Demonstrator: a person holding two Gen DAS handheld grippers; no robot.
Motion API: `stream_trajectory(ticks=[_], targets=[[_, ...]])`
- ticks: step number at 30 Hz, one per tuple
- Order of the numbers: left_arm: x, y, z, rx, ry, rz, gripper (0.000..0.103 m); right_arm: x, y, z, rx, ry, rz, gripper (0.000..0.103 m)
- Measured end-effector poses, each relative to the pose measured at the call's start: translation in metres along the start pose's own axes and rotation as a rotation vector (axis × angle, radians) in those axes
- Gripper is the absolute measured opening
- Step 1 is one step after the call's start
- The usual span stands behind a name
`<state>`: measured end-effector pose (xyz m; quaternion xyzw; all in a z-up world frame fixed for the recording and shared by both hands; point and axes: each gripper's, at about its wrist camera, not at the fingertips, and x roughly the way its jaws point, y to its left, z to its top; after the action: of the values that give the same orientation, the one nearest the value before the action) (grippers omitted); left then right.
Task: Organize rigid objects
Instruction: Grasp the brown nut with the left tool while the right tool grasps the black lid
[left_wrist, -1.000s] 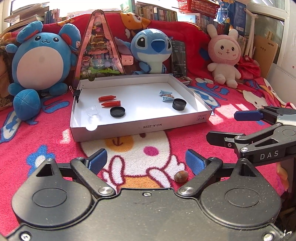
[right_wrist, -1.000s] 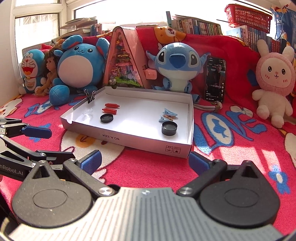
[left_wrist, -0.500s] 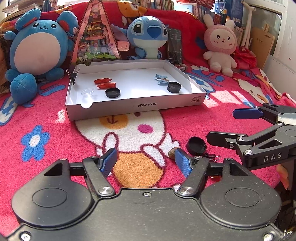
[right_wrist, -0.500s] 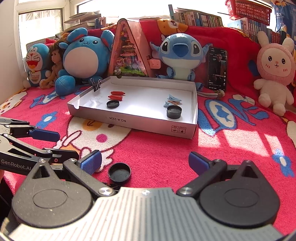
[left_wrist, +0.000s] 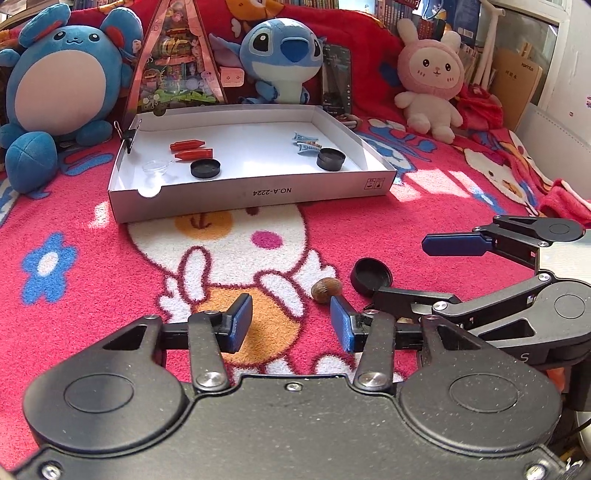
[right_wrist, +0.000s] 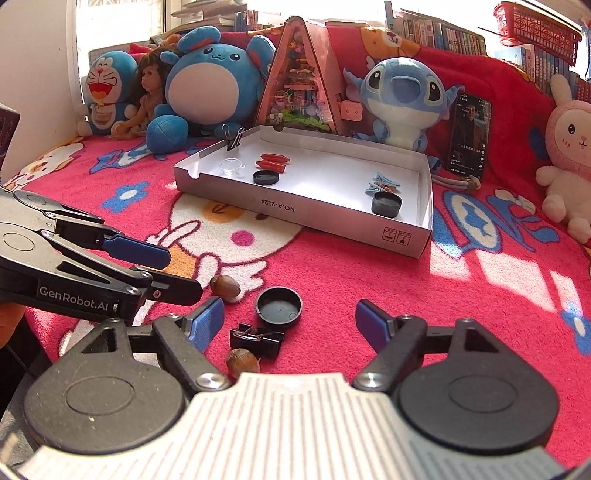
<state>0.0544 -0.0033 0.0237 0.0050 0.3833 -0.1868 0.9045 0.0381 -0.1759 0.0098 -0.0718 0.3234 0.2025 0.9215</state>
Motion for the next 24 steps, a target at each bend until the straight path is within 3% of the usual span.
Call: stream_trajectory(ticks=[10, 16, 24], targets=[[0.001, 0.013, 0.000, -0.046, 0.003, 0.028, 0.041, 0.024, 0.002, 0.001, 0.013, 0.055, 0.008, 0.069], [0.001, 0.011, 0.000, -0.044, 0.002, 0.019, 0.041, 0.024, 0.000, -0.001, 0.041, 0.045, -0.011, 0.039], [0.006, -0.006, -0.001, -0.024, -0.005, -0.015, 0.041, 0.015, -0.013, 0.002, 0.093, 0.004, -0.046, 0.038]])
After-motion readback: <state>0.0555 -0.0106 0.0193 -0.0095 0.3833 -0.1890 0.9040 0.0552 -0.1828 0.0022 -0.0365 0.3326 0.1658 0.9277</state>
